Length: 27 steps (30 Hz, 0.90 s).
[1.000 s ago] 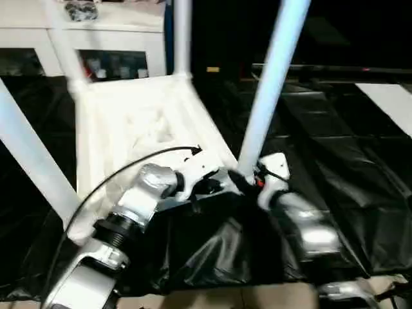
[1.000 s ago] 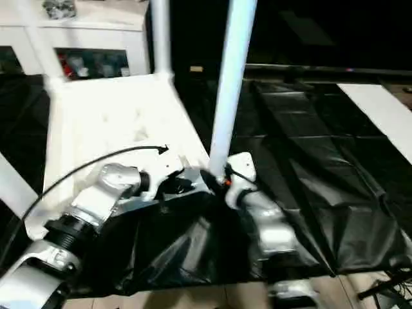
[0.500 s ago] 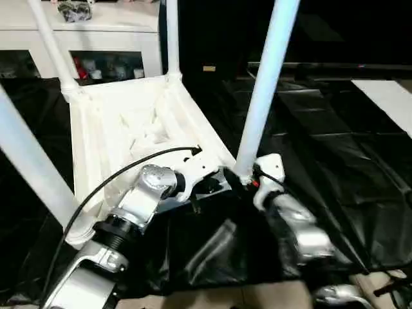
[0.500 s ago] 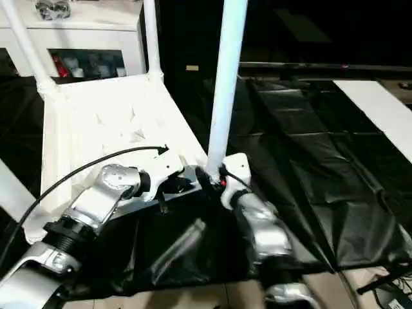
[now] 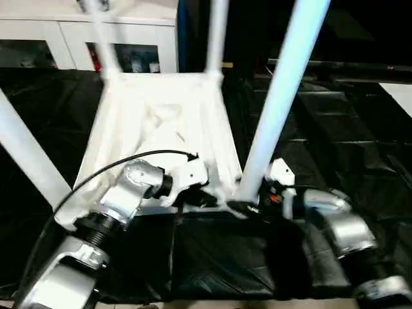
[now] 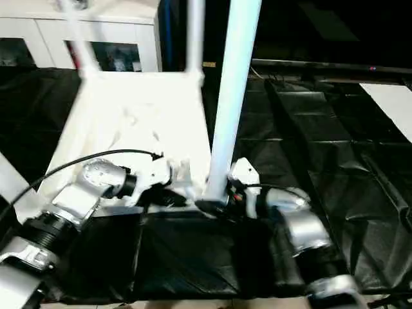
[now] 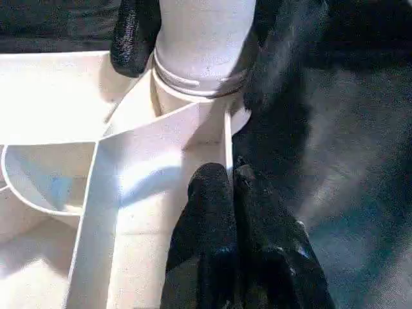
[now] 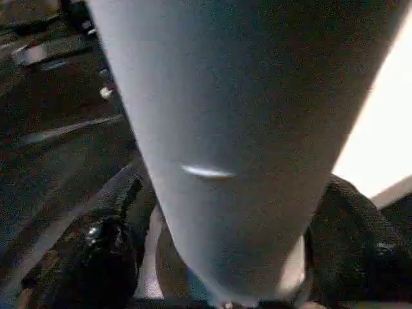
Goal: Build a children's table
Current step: Rotate leg to tighten
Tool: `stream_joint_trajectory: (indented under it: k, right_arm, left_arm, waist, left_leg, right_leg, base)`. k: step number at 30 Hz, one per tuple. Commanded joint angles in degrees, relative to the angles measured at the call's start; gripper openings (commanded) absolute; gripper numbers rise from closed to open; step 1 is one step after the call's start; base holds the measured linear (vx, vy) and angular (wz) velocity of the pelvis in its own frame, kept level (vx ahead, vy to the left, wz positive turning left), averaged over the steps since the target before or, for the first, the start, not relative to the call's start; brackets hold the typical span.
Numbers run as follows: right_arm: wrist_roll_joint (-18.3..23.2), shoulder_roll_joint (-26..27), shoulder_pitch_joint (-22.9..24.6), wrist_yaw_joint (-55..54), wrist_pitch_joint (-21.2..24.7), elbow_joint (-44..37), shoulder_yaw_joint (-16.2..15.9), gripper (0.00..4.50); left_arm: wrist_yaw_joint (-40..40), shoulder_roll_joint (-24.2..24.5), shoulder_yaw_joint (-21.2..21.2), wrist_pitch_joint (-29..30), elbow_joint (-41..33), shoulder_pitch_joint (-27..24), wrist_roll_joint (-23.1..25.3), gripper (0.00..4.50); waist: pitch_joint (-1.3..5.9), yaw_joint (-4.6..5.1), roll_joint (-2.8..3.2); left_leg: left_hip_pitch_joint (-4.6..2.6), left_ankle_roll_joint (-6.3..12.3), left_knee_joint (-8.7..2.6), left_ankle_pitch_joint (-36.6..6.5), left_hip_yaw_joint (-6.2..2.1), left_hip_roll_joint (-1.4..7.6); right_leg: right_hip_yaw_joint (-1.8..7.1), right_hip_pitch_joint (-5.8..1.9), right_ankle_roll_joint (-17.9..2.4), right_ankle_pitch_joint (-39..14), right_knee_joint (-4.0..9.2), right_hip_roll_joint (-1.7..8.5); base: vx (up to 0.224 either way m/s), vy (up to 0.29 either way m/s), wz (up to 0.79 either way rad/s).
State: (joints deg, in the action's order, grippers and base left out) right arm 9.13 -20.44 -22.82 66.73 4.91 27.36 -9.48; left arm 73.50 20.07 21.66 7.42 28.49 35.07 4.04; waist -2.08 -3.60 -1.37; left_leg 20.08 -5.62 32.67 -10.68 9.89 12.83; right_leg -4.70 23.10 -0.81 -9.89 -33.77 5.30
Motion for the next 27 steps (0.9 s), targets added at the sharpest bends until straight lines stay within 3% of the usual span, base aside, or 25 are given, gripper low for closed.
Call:
stream_joint_trajectory:
  k: [1, 4, 6, 9, 12, 15, 17, 22, 23, 26, 27]
  right_arm:
    - [0.0, -0.6, -1.1, 3.5, 0.5, -0.5, -1.6, 3.18]
    - [-0.1, -0.9, -2.0, 5.6, 0.5, 0.3, -2.4, 3.01]
    - [-0.2, -0.8, -2.5, 6.4, 0.5, 0.7, -3.0, 2.68]
    - [0.0, -0.8, -2.8, 7.0, 0.7, 1.0, -3.6, 2.54]
    - [0.6, -0.1, -1.9, 6.3, 1.9, 0.1, -3.5, 2.25]
    - [1.0, 0.7, -0.8, 4.7, 2.6, -0.4, -2.7, 2.12]
    - [1.0, 2.2, 0.4, 0.3, 3.0, -0.4, -1.0, 2.08]
    - [0.8, 6.7, 2.5, -12.0, 3.4, 0.7, 2.9, 2.01]
    - [0.0, 9.5, 3.4, -19.5, 3.3, 1.8, 4.7, 2.01]
    - [-1.0, 13.4, 3.8, -28.6, 2.9, 3.6, 6.6, 2.00]
    - [-1.3, 15.0, 3.6, -32.2, 2.2, 4.6, 7.4, 1.99]
  left_arm:
    - [2.1, -0.1, 2.3, -1.3, 1.7, 1.5, 0.3, 0.00]
    - [3.4, 0.2, 2.7, -2.5, 3.0, 2.2, 0.6, 0.00]
    - [3.9, 0.2, 2.8, -2.8, 3.5, 2.4, 0.6, 0.00]
    - [4.4, 0.2, 2.9, -3.1, 4.0, 2.7, 0.6, 0.00]
    - [3.8, -0.1, 2.3, -2.6, 4.7, 2.9, 0.3, 0.00]
    - [2.9, -0.3, 1.8, -2.0, 5.1, 2.9, 0.2, 0.00]
    - [0.4, -0.8, 0.9, -0.2, 4.9, 2.5, 0.2, 0.00]
    - [-7.1, -3.1, -0.8, 4.5, 3.3, 1.2, 1.2, 0.00]
    - [-10.7, -4.8, -1.3, 7.0, 1.8, 0.2, 1.5, 0.00]
    - [-15.0, -7.9, -2.1, 10.2, -0.3, -0.7, 1.3, 0.00]
    - [-16.7, -9.2, -2.4, 11.4, -1.0, -0.9, 1.3, 0.00]
  waist:
    - [3.04, -0.06, 0.29]
    - [2.98, -0.18, 0.05]
    - [2.91, -0.24, 0.19]
    - [3.04, -0.23, 0.13]
    - [3.11, -0.14, 0.16]
    - [3.06, -0.12, 0.15]
    - [2.93, -0.17, 0.25]
    - [2.56, 0.31, 0.06]
    - [2.42, 0.58, -0.11]
    - [2.40, 1.41, -0.06]
    - [2.31, 1.98, -0.01]
  left_leg:
    - [-0.37, 3.76, -3.42, -12.0, 0.79, 0.49]
    - [-0.19, 3.11, -3.44, -12.9, 0.74, 0.43]
    - [-0.17, 2.72, -3.48, -13.3, 0.69, 0.35]
    - [-0.28, 2.50, -3.46, -12.5, 0.68, 0.40]
    - [0.07, 2.69, -3.46, -11.7, 0.61, 0.34]
    - [-0.07, 2.62, -3.49, -12.3, 0.64, 0.33]
    - [-0.15, 2.29, -3.60, -12.9, 0.64, 0.34]
    - [-0.28, 0.67, -4.00, -17.0, 0.33, 0.17]
    - [-0.23, 0.23, -4.11, -18.0, 0.20, 0.17]
    - [0.12, -0.34, -4.34, -19.0, -0.20, 0.01]
    - [0.13, -0.62, -4.28, -20.2, -0.36, -0.14]
  right_leg:
    - [2.39, -3.10, -14.1, -8.5, 3.20, 2.20]
    - [2.51, -3.16, -13.1, -11.0, 3.27, 2.27]
    - [2.59, -3.01, -12.0, -14.0, 3.57, 2.32]
    - [2.69, -2.90, -12.4, -12.5, 3.39, 2.19]
    - [2.66, -3.17, -12.7, -10.6, 3.11, 2.10]
    - [2.69, -3.03, -12.3, -12.5, 3.36, 2.16]
    - [2.76, -2.85, -12.0, -13.8, 3.59, 2.23]
    - [2.63, -2.47, -8.8, -23.1, 4.55, 2.27]
    - [2.58, -2.31, -7.7, -25.6, 4.91, 2.38]
    - [2.25, -2.43, -6.0, -28.8, 5.16, 2.35]
    - [2.08, -2.11, -5.0, -31.1, 5.57, 2.42]
  base:
    - [0.000, 0.000, 0.00]
    - [0.000, 0.000, 0.00]
    - [0.000, 0.000, 0.00]
    - [0.000, 0.000, 0.00]
    - [0.000, 0.000, 0.00]
    - [0.000, 0.000, 0.00]
    - [0.000, 0.000, 0.00]
    - [0.000, 0.000, 0.00]
    - [0.000, 0.000, 0.00]
    - [0.000, 0.000, 0.00]
    - [0.000, 0.000, 0.00]
